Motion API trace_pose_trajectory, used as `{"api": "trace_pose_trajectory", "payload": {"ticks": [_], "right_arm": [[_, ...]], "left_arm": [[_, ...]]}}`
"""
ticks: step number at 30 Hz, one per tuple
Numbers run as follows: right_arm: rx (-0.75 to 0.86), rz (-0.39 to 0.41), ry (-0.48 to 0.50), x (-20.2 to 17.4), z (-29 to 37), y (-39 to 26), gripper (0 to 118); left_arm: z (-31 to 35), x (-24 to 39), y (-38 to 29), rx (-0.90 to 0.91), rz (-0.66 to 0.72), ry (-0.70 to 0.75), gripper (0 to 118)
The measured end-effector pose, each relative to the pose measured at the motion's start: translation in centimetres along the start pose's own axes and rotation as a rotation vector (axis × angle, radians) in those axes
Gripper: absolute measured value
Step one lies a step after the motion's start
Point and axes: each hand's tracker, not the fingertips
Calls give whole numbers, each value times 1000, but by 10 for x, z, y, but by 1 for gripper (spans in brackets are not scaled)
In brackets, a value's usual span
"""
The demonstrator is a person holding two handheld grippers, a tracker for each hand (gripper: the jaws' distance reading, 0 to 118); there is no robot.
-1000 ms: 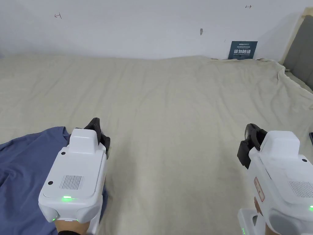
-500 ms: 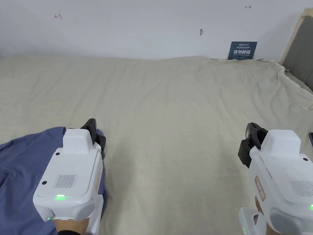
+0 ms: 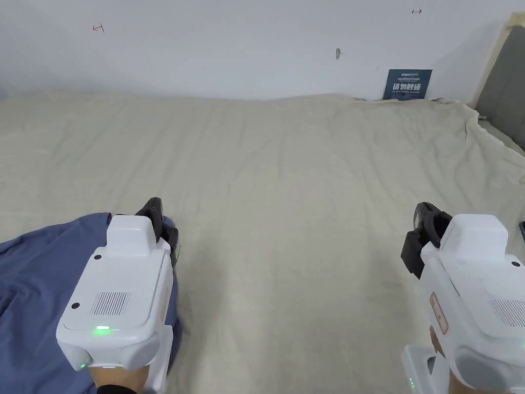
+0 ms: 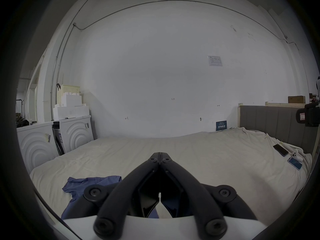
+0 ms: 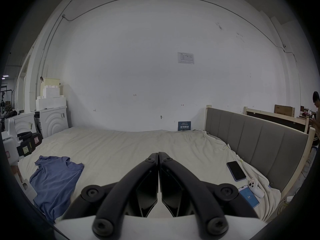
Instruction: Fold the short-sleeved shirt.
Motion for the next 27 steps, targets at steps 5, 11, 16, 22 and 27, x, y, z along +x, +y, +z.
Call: {"api": "trace_pose_trajectory", "payload": {"ticks": [5,11,16,22,27], "right_arm": [[3,1,-2,1,0,0,0],[9,17,-8,1,1,1,0],[11,20,-8,1,0,2,0],[15,21,-10,2,1,3,0],[17,29,-7,-1,1,4,0]], "left_arm": [[0,0,1,2,0,-3,0],[0,1,0,2,-2,-2,0],[0,1,0,3,-9,-1,0],[1,1,2,8,-9,-3,0],[2,-2,1,9,-11,1,0]]}}
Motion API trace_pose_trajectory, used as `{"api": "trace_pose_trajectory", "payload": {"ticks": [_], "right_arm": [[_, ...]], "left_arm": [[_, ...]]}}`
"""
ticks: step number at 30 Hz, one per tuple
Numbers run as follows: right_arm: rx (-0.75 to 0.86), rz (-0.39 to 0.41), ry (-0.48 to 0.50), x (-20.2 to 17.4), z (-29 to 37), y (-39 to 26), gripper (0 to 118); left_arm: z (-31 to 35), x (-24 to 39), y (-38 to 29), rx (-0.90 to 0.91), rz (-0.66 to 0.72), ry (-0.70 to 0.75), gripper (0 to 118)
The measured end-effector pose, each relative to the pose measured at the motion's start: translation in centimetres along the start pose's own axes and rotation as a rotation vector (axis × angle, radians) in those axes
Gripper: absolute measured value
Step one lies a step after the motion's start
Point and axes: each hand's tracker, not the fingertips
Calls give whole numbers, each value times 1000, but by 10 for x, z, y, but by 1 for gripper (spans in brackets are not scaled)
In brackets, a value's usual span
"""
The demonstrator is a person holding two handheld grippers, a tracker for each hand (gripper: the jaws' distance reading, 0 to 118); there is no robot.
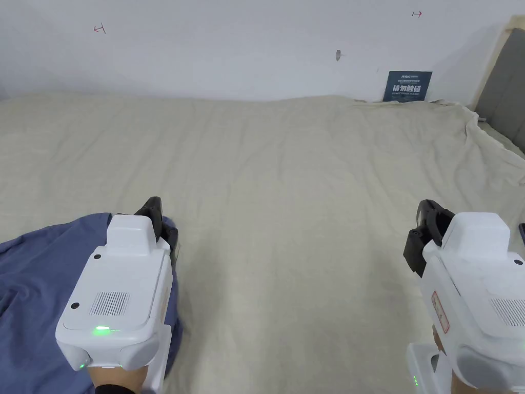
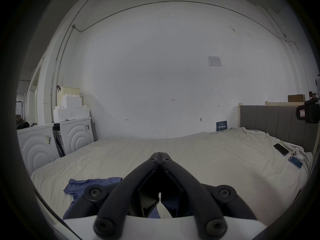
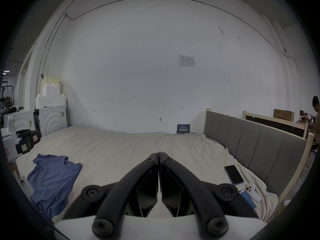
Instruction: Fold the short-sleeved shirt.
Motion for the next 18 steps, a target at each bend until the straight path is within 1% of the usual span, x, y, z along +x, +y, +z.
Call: {"api": "trace_pose_trajectory", "payload": {"ticks": [4,8,13,18], "right_arm": [[11,25,24,-12,-5,3,0],[28,29,74,-35,-14,9,0],[51,33,169,-76,-27,16,0],[64,27,275,-127,-34,25,0]], "left_arm": [[2,-11,2,4,-3,20,0],[8,-33,5,13,-3,70,0],[21,-74,5,11,2,166,0],[39,-121,3,1,-10,279,0]]}}
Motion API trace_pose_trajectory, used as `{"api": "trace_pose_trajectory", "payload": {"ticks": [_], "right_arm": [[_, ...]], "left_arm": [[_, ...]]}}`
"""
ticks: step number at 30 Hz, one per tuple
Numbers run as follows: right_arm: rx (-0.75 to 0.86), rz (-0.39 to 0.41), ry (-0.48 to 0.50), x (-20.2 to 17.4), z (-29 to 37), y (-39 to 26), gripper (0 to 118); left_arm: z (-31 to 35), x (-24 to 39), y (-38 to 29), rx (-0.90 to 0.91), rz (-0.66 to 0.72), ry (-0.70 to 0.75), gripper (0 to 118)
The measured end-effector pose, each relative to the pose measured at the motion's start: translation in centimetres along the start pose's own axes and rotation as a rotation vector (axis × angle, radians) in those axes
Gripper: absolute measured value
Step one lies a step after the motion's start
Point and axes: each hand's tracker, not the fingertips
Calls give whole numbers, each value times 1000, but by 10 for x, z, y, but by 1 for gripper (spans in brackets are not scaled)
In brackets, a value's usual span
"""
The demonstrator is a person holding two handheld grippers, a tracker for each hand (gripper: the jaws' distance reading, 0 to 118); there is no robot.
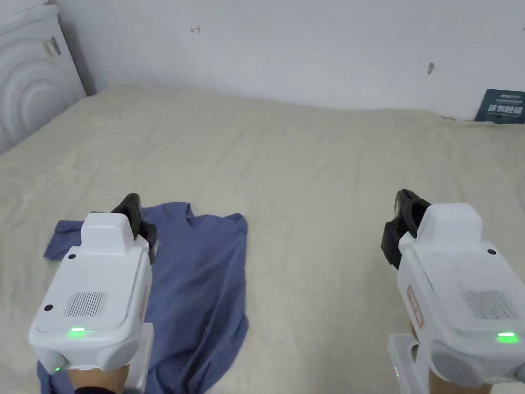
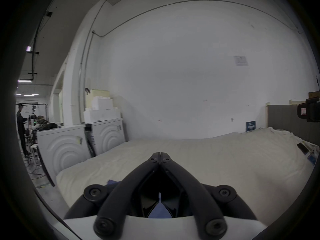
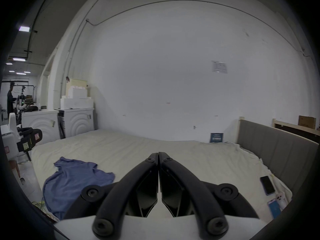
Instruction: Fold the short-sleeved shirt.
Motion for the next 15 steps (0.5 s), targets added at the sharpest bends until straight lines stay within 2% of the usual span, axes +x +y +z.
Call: {"api": "trace_pose_trajectory", "payload": {"ticks": [8,15], "right_arm": [[10,-8,149,-66,-28,4,0],[14,4,228,-108,-35,5,0]], "left_arm": [[21,-73,-4,-8,-6,164,0],[37,-112,-12,-31,-2,249,0]]}}
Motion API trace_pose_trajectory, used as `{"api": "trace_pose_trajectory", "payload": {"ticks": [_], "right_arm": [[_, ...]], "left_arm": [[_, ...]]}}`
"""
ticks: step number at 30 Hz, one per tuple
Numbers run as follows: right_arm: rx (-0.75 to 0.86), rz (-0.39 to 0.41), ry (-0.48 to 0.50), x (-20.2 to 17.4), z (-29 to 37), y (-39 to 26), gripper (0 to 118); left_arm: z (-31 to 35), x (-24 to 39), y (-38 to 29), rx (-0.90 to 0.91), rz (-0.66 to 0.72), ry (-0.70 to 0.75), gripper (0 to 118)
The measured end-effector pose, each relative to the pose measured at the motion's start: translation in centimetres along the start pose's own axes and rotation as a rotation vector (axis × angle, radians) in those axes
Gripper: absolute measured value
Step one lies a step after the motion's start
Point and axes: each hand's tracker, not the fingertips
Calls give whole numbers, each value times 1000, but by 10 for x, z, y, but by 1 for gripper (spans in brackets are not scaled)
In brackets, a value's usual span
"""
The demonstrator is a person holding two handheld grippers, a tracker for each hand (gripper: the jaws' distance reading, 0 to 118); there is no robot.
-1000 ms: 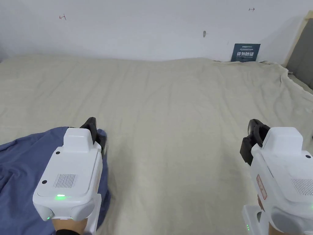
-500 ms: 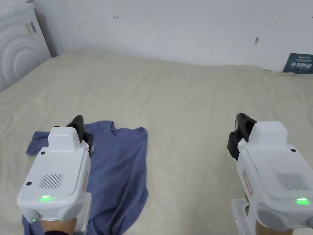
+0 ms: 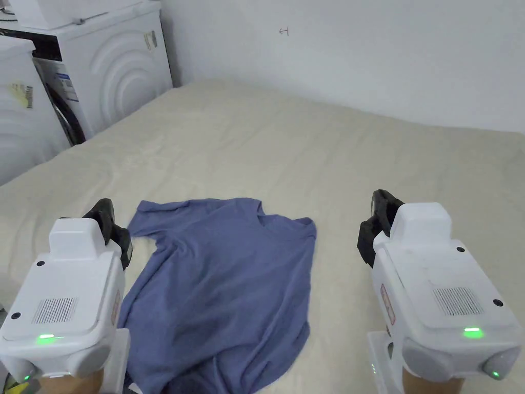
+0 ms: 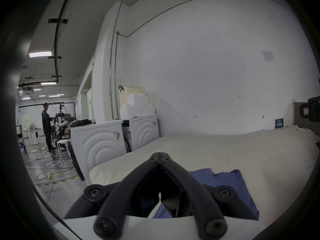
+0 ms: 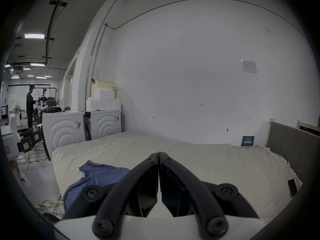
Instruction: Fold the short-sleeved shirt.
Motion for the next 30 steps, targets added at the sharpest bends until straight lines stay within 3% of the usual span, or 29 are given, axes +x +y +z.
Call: {"api": "trace_pose_trajectory", "payload": {"ticks": [8,20,30], "right_arm": [[-5,14,30,-13,0,-2,0],[-13,20,-11,6,1,-5,0],[-49,28,-62,31,-9,-15,0]], "left_arm": [[4,-13,-5,-10,-1,24,0],[-21,4,-5,-44,19,-41,0],[-108,49,-15,-385,46,-227,0]]}}
